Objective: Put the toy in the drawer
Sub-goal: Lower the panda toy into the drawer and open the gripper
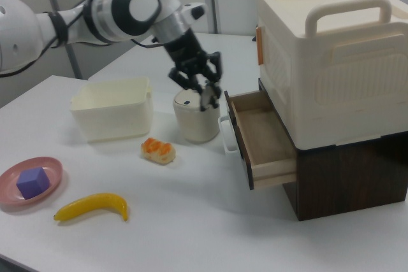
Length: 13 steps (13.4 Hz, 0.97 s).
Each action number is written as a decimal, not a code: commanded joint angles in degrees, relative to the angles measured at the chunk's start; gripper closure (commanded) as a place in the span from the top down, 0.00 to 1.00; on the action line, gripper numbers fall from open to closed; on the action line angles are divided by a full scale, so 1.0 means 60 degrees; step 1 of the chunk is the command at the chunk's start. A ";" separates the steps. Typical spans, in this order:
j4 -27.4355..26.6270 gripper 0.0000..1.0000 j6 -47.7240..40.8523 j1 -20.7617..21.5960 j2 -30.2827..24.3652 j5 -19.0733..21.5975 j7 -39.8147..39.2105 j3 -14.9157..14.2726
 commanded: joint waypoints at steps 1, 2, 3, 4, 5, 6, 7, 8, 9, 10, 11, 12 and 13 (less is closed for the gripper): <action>0.0383 0.11 0.1014 0.0055 0.0404 -0.0129 -0.2154 -0.0873; 0.0383 0.17 0.1263 0.0055 0.0564 -0.0129 -0.2375 -0.1049; 0.0368 0.24 0.1469 0.0040 0.0638 -0.0129 -0.2450 -0.1181; 0.0368 0.36 0.1587 0.0040 0.0828 -0.0158 -0.2451 -0.1313; 0.0368 0.50 0.1632 0.0011 0.0873 -0.0202 -0.2436 -0.1344; 0.0368 0.70 0.1632 -0.0062 0.0917 -0.0188 -0.2407 -0.1344; 0.0354 0.84 0.1632 -0.0077 0.0917 -0.0159 -0.2378 -0.1329; 0.0354 0.89 0.1632 -0.0063 0.0903 -0.0057 -0.2320 -0.1315; 0.0354 0.95 0.1617 -0.0048 0.0859 -0.0027 -0.1985 -0.1228; 0.0296 1.00 0.1617 0.0010 0.0786 -0.0012 -0.1489 -0.1169; 0.0266 1.00 0.1501 0.0228 0.0655 0.0017 -0.0773 -0.1067; 0.0048 1.00 0.1239 0.0506 0.0465 0.0032 0.0249 -0.0848; -0.0012 1.00 0.0845 0.0697 0.0391 0.0032 0.1057 -0.0657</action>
